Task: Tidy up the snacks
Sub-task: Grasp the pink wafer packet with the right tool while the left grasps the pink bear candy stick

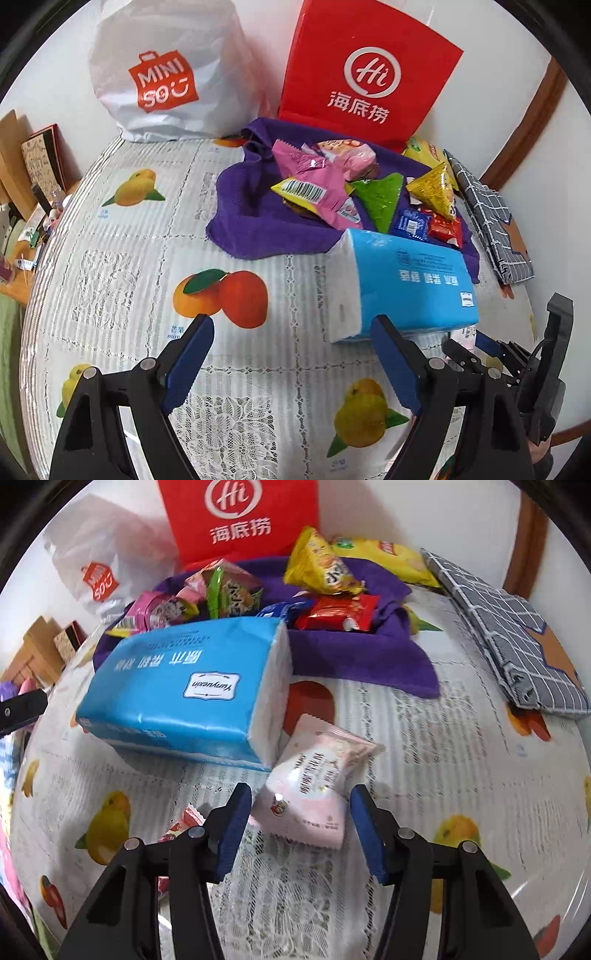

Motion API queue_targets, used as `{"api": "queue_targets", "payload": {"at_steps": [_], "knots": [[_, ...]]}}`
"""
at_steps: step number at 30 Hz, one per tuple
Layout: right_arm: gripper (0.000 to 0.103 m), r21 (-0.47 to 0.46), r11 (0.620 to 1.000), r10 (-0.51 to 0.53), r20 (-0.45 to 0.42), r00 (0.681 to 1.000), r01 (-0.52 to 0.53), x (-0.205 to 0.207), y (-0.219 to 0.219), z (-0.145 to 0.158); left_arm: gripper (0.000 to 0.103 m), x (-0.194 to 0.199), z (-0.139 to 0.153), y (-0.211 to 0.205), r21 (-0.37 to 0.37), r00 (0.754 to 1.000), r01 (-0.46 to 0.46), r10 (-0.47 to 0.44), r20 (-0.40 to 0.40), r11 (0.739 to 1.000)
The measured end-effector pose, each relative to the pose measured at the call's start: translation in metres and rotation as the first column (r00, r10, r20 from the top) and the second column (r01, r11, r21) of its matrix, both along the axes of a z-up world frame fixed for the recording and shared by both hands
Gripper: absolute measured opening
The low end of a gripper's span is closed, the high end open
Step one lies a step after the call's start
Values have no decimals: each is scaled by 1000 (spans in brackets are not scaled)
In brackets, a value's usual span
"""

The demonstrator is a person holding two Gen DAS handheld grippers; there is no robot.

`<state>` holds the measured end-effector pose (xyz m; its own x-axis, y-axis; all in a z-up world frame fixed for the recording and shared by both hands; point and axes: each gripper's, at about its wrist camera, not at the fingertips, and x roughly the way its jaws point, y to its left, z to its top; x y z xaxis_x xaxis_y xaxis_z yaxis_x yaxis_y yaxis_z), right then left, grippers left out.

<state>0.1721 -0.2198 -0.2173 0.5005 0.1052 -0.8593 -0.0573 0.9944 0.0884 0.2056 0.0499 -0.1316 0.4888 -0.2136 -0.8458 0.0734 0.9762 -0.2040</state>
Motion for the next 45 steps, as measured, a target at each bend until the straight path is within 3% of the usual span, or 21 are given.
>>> {"api": "queue_targets", "payload": {"at_steps": [4,6,10,19,24,29,36,45], "knots": [[56,-24,1000,-2,19,1000,2,5,4,-3,86,0,-4,-1,8,1000,3,-3,-14,1000],[47,-50,999,6,32,999,-5,6,5,-4,86,-1,-4,-3,9,1000,7,-7,-15,1000],[45,-63,998,29,39,999,-26,-3,1,-1,86,-5,-3,-5,4,1000,11,-11,-13,1000],[49,-19,999,29,1,1000,-29,-48,-34,0,86,-16,-5,-27,-2,998,53,-53,-17,999],[52,3,1000,-10,5,1000,10,-48,-40,-3,86,-25,-5,-38,20,996,83,-83,-20,996],[39,-39,999,3,28,1000,-2,-47,-34,-2,86,-36,-9,-51,48,992,121,-120,-28,991],[39,-39,998,-39,85,996,42,-72,-57,18,86,-52,-25,-86,46,977,209,-207,-59,977],[39,-57,984,-161,90,983,167,-111,-106,23,81,-66,-47,-142,49,942,327,-322,-98,944]]}}
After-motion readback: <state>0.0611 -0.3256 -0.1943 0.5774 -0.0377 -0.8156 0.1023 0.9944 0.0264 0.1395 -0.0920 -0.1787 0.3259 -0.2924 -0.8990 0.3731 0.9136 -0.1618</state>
